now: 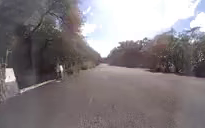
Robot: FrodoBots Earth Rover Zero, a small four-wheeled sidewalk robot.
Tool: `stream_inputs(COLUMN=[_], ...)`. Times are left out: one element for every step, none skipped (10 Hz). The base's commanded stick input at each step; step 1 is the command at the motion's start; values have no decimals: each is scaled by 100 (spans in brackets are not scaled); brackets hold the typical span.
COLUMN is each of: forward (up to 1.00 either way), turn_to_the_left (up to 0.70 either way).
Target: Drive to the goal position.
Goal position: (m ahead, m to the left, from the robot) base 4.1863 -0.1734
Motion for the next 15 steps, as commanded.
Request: stream_inputs(forward=[50,50,50,50,50,50,50,50,50,50,50,50,50,50,50], turn_to_the_left=[0,0,0,0,0,0,0,0,0,0,0,0,0,0,0])
